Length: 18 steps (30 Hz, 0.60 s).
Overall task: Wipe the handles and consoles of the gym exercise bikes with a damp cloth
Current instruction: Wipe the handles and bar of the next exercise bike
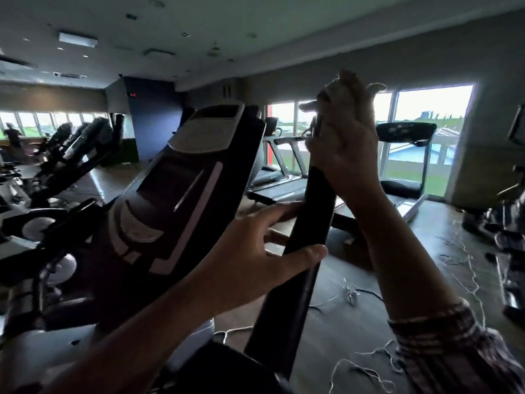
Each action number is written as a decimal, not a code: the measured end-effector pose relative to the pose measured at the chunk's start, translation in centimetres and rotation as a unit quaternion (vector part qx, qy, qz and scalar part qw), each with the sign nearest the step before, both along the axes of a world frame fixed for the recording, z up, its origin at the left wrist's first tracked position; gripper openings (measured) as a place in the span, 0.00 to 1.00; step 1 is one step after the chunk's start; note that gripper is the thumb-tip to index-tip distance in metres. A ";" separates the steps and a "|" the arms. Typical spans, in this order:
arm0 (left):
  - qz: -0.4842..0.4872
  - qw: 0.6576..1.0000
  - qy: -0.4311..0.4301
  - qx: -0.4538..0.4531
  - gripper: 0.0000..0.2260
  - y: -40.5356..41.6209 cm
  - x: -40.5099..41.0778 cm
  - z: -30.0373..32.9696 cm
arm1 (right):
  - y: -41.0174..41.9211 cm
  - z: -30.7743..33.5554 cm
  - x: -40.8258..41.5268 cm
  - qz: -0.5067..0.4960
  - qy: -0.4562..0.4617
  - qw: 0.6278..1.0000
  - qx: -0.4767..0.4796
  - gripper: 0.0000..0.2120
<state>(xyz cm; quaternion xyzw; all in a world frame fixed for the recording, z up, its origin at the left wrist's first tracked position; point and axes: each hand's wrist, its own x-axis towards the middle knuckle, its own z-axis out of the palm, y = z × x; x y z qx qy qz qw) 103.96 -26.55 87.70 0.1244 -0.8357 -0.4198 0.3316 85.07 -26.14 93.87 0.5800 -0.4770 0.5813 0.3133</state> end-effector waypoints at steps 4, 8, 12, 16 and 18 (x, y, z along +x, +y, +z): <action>-0.014 1.000 0.018 0.011 0.23 -0.2 0.3 -0.3 | 0.9 -2.8 1.6 -0.056 -0.006 0.997 0.050 0.19; -0.039 0.999 0.015 0.017 0.23 -0.2 0.9 -0.5 | 1.4 -2.7 1.1 -0.026 0.026 0.998 0.059 0.17; -0.048 0.999 0.015 0.019 0.22 0.1 1.3 -0.3 | 0.5 -1.1 0.3 0.021 -0.008 0.999 0.036 0.18; -0.045 0.999 0.021 0.015 0.21 0.1 1.3 -0.3 | 1.1 -4.4 1.7 0.105 -0.094 0.990 0.017 0.16; -0.044 0.999 0.021 0.020 0.21 0.1 1.2 -0.4 | 1.4 -5.7 1.5 0.119 -0.108 0.987 0.014 0.15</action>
